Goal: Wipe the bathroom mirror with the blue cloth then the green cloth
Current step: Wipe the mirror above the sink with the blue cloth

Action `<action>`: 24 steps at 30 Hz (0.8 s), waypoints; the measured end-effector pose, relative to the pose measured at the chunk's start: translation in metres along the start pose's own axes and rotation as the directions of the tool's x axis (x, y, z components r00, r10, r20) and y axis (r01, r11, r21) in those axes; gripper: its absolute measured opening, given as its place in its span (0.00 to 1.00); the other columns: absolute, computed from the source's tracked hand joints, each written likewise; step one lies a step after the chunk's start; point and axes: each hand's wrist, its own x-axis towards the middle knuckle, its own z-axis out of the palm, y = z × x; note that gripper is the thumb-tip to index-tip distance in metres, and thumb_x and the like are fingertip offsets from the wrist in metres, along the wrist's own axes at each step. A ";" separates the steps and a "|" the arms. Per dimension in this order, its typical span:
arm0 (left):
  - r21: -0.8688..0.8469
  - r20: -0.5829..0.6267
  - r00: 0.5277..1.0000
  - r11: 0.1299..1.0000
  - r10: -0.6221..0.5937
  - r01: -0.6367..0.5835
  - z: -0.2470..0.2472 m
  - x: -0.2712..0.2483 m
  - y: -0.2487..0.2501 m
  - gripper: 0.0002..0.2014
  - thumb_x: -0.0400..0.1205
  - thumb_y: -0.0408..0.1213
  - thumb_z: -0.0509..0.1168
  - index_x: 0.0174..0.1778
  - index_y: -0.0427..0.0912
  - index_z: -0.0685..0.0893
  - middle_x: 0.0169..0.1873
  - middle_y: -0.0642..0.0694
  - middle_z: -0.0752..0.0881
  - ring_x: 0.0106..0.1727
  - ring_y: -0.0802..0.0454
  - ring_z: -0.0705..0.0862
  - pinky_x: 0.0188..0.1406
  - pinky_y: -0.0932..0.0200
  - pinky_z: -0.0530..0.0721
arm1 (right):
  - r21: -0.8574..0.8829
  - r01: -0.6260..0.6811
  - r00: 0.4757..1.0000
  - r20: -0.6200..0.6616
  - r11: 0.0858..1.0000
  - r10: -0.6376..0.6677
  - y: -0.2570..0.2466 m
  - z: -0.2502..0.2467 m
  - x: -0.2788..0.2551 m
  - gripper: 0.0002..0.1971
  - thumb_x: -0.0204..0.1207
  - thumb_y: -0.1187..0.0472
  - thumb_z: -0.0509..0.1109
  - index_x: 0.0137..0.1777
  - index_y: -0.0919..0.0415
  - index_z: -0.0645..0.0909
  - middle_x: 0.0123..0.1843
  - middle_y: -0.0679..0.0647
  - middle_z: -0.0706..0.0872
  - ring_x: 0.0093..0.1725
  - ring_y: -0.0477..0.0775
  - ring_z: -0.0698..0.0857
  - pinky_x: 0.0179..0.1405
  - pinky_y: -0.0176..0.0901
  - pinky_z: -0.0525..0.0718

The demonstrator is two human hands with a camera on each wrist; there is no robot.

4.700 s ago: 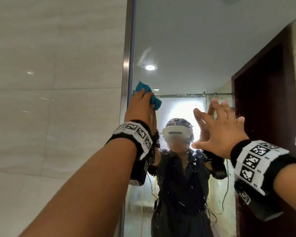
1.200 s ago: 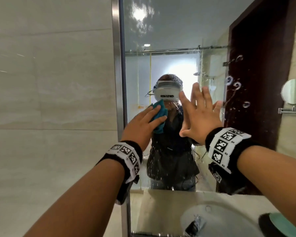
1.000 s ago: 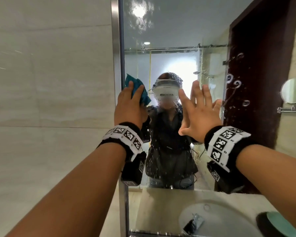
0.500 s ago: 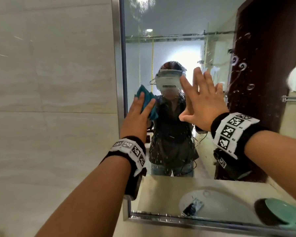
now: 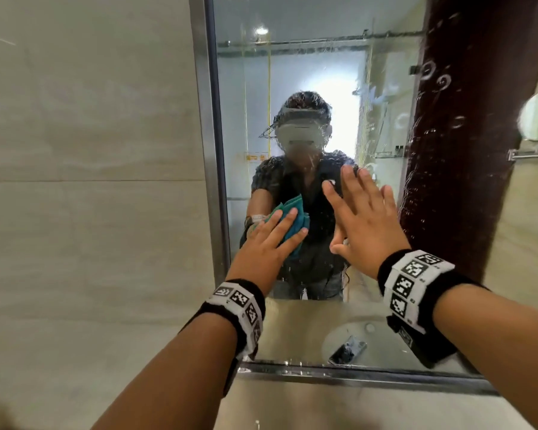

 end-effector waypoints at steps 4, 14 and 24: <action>0.024 -0.012 1.000 1.000 0.009 -0.009 -0.015 -0.002 -0.016 0.39 0.82 0.27 0.61 0.83 0.56 0.49 0.83 0.50 0.40 0.83 0.48 0.40 0.79 0.51 0.44 | -0.008 0.004 1.000 0.014 1.000 -0.004 0.000 0.000 0.000 0.58 0.67 0.43 0.75 0.81 0.46 0.32 0.81 0.54 0.25 0.80 0.59 0.28 0.77 0.65 0.36; -0.434 -0.389 0.860 0.889 -0.331 0.146 -0.016 0.029 -0.009 0.34 0.79 0.27 0.66 0.80 0.51 0.64 0.82 0.51 0.49 0.83 0.45 0.49 0.79 0.54 0.48 | 0.009 0.002 1.000 0.009 1.000 -0.002 0.000 0.003 0.000 0.58 0.67 0.45 0.76 0.81 0.46 0.32 0.80 0.54 0.24 0.79 0.60 0.27 0.78 0.67 0.37; 0.026 -0.028 0.983 0.984 0.180 -0.179 0.045 -0.023 0.002 0.43 0.72 0.22 0.69 0.80 0.52 0.62 0.81 0.49 0.48 0.80 0.47 0.45 0.75 0.45 0.39 | 0.010 0.009 1.000 -0.010 1.000 -0.008 0.000 0.003 -0.001 0.58 0.67 0.44 0.76 0.81 0.46 0.33 0.81 0.55 0.27 0.80 0.61 0.29 0.77 0.69 0.39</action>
